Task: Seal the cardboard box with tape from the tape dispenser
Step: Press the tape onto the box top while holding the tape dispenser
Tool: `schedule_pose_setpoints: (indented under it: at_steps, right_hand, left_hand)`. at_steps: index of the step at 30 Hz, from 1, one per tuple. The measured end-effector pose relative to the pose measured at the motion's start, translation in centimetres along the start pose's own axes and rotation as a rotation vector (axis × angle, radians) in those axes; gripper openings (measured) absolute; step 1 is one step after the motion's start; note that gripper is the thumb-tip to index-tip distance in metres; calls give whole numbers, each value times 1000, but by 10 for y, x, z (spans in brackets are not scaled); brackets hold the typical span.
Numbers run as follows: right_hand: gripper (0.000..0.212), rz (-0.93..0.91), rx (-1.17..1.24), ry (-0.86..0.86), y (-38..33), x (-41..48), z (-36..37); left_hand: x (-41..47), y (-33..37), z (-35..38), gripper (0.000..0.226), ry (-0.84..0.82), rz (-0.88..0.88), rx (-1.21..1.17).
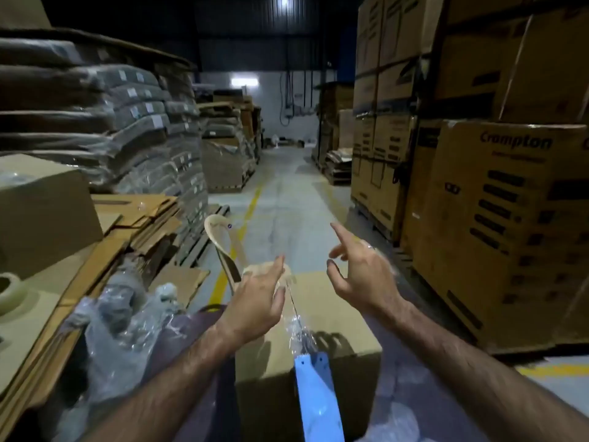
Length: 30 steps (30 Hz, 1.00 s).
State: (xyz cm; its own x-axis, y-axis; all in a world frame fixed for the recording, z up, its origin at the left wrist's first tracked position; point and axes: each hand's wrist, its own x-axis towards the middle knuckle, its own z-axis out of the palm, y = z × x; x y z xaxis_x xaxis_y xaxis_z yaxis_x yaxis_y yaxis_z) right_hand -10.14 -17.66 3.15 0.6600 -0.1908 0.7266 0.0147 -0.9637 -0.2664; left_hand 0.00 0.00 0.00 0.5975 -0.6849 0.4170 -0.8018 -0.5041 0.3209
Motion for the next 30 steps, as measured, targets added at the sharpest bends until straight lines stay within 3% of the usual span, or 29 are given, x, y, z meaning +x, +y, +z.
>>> schedule_pose_setpoints:
  at_steps: [10,15,19,25,30]
  right_hand:
    - [62,232,90,-309,5,-60,30]
    - [50,334,153,-333,2,-83,31]
    - [36,436,280,-160,-16,-138,21]
    - [94,650,325,-382,-56,-221,26]
    - [97,839,403,-289,-73,-236,50]
  left_hand:
    - [-36,-4,18,58,-482,-26,-68]
    - [-47,-2,19,87,-793,-3,40]
    - [-57,-4,36,98,-686,30,203]
    - [-60,-14,59,103,-570,159,294]
    - [-62,-22,68,101,-528,226,366]
